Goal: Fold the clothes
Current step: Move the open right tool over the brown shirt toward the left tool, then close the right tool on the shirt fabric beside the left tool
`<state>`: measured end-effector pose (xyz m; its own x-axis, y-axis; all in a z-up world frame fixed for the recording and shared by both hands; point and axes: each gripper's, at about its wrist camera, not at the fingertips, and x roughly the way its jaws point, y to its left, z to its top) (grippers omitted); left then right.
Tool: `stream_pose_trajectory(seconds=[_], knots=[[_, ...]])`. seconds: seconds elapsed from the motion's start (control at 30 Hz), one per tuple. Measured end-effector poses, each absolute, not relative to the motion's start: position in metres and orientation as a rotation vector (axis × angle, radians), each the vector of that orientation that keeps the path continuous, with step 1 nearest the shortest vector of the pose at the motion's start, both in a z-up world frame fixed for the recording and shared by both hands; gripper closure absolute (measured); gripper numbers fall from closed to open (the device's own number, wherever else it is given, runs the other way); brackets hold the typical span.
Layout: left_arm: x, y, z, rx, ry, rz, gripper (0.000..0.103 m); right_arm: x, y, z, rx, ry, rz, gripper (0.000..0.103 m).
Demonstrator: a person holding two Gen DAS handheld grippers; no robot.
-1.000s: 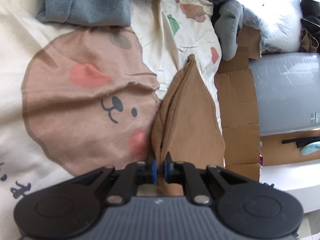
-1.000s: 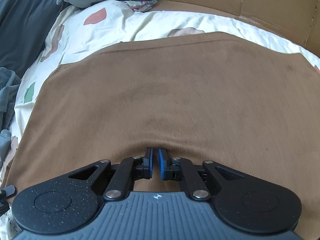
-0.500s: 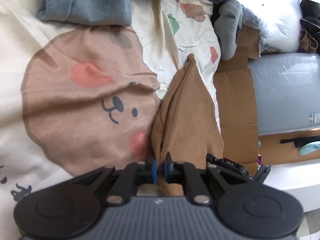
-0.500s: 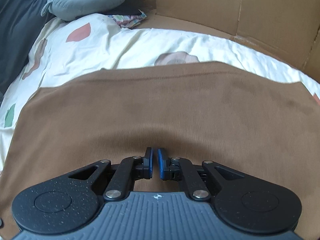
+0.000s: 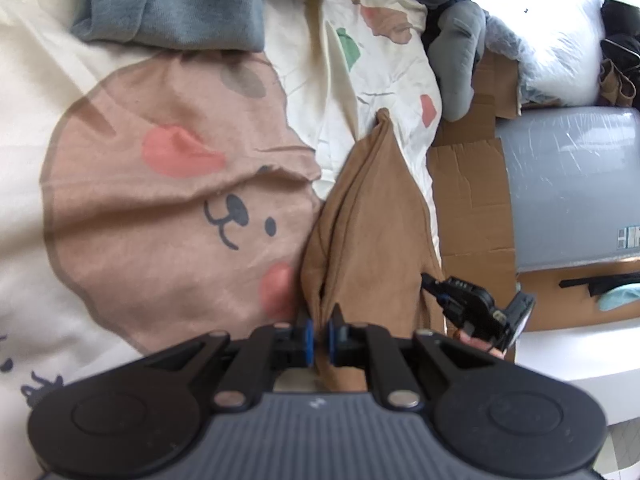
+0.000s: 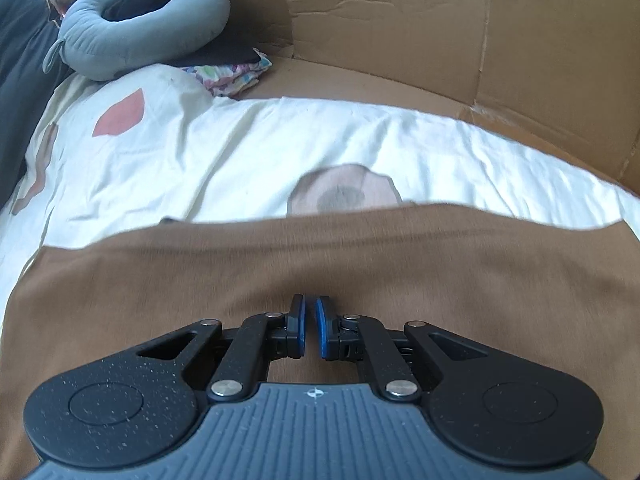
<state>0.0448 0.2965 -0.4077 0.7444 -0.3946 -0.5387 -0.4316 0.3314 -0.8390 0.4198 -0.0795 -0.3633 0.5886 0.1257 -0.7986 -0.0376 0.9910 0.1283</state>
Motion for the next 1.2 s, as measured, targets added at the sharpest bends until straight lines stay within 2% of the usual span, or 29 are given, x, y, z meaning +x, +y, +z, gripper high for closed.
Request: stream_pose_trajectory(seconds=[0.23,0.6,0.67,0.73,0.77,1.07,1.2], knots=[[0.047,0.298,-0.406,-1.261,0.786,0.018,0.096,0.445,-0.073,-0.359,0.052,0.901,0.102,0.092],[0.054,0.292,-0.380,-1.267,0.741,-0.032,0.096,0.422,-0.089,-0.301,0.020,0.875,0.261,0.088],[0.058,0.290,-0.372,-1.262,0.737,-0.043,0.096,0.408,-0.092,-0.294,0.020,0.878,0.285,0.085],[0.063,0.287,-0.364,-1.257,0.731,-0.056,0.096,0.393,-0.094,-0.286,0.021,0.881,0.310,0.067],[0.067,0.286,-0.360,-1.253,0.731,-0.062,0.096,0.383,-0.095,-0.282,0.021,0.881,0.330,0.066],[0.102,0.261,-0.331,-1.193,0.753,-0.117,0.096,0.306,-0.075,-0.266,-0.003,0.894,0.505,0.064],[0.115,0.249,-0.324,-1.185,0.768,-0.129,0.096,0.278,-0.063,-0.264,-0.018,0.893,0.580,0.059]])
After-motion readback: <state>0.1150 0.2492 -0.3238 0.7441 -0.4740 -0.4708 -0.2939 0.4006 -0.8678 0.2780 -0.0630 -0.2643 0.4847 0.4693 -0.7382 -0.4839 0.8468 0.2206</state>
